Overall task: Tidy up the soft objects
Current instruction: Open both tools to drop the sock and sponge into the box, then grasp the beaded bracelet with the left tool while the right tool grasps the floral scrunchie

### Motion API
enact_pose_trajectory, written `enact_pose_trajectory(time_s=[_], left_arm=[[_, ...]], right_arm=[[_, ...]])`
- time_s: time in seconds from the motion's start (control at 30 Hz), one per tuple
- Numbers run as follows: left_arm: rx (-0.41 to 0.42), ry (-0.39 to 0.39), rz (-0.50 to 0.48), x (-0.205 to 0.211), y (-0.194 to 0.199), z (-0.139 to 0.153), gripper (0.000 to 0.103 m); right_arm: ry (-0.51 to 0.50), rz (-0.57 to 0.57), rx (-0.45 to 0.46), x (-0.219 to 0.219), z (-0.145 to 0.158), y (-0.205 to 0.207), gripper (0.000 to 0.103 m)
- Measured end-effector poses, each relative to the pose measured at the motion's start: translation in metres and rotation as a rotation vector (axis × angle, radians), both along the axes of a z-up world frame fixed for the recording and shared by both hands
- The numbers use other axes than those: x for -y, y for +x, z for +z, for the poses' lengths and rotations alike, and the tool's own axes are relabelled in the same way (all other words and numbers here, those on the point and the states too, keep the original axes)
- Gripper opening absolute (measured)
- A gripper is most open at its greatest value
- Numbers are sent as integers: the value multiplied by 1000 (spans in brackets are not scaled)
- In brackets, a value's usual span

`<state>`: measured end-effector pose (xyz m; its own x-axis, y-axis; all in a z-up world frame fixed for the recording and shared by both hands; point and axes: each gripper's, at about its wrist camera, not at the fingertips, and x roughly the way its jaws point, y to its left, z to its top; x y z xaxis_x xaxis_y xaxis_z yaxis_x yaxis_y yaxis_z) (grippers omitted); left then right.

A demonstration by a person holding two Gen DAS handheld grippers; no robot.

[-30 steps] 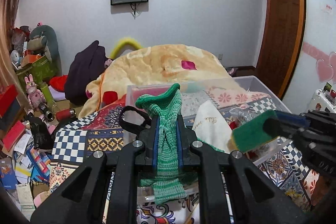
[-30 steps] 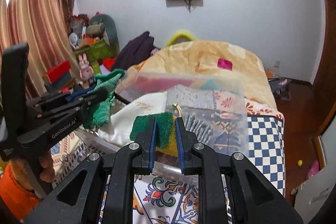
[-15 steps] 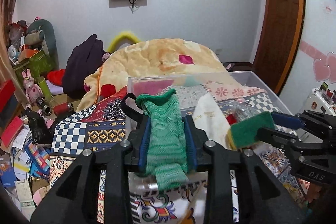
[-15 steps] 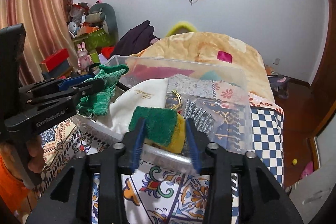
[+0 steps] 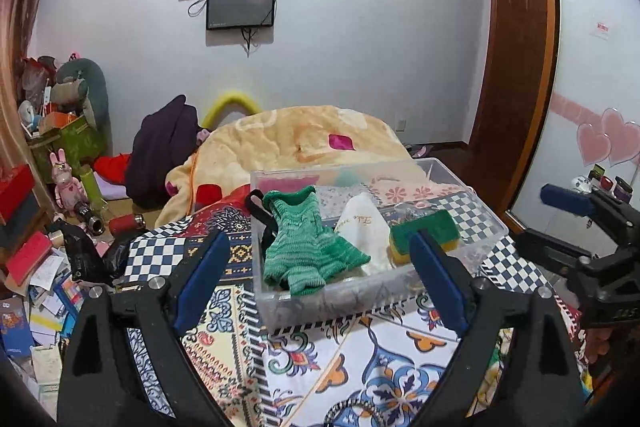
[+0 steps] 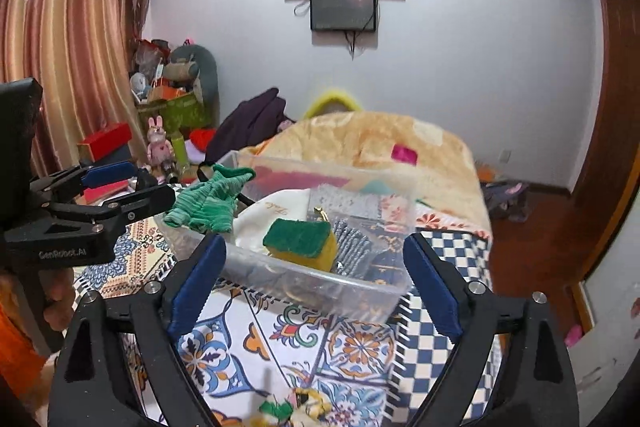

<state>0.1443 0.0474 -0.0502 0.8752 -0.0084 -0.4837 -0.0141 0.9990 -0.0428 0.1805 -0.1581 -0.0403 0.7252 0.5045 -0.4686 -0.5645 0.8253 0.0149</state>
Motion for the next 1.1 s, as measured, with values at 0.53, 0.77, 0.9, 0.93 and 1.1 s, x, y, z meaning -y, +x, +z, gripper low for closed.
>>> enact_pose_trajectory(time_s=[0.53, 0.77, 0.9, 0.93, 1.1], left_arm=[[-159, -45, -43, 5, -42, -60, 99], [-228, -65, -44, 10, -56, -92, 99], [-235, -45, -41, 16, -59, -99, 99], [-235, -41, -39, 17, -60, -100, 99], [-251, -35, -32, 19, -62, -110, 90]], right_arm=[[-81, 10, -133, 6, -66, -41, 103], [-110, 18, -210, 10, -93, -53, 103], [-108, 17, -247, 13, -105, -57, 102], [-105, 19, -255, 13, -107, -58, 102], [-96, 24, -284, 13, -114, -58, 84]])
